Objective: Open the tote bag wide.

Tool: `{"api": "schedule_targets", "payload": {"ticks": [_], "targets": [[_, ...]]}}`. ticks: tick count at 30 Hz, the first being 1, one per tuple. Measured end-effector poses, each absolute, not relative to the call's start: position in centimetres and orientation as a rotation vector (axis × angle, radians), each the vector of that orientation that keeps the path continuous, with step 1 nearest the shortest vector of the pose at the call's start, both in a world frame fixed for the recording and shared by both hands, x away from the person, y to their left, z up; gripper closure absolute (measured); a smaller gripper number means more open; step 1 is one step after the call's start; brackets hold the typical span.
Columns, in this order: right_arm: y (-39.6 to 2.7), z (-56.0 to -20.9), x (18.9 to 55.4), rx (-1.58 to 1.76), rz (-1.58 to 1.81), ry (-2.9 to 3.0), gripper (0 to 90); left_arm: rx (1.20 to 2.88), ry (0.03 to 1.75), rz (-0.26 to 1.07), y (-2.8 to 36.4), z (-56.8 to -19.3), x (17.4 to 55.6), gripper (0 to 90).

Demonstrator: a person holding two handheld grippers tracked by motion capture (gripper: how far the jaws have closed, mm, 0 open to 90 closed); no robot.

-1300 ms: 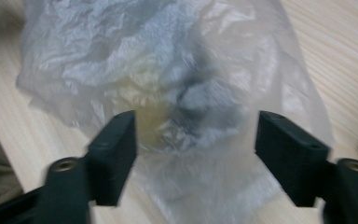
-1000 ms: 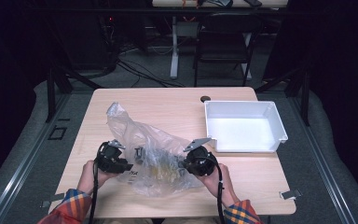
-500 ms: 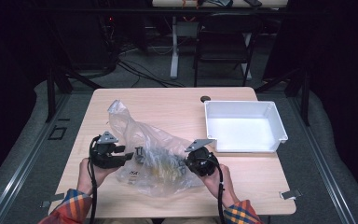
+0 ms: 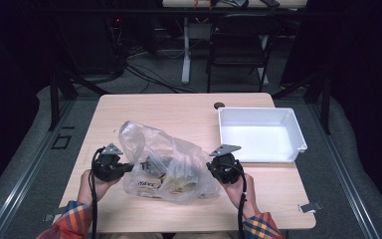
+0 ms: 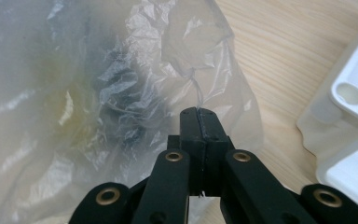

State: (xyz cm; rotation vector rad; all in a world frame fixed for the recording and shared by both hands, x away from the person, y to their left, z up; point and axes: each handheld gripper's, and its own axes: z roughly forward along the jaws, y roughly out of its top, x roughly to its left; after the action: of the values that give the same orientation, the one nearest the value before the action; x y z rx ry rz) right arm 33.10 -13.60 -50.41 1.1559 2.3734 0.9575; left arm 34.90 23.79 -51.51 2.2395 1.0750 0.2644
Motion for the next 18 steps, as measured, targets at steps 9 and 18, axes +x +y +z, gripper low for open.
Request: {"api": "schedule_targets", "payload": {"ticks": [9, 18], "targets": [[-14.8, -51.8, 34.2, 1.244, 0.871, 2.354, 90.0, 2.295, 1.096, 0.187, 25.5, -52.0, 35.3, 90.0], [-15.1, -53.3, 35.1, 1.293, 0.757, 2.377, 90.0, 2.344, 1.164, 0.076, 26.6, -53.6, 36.2, 90.0]]}}
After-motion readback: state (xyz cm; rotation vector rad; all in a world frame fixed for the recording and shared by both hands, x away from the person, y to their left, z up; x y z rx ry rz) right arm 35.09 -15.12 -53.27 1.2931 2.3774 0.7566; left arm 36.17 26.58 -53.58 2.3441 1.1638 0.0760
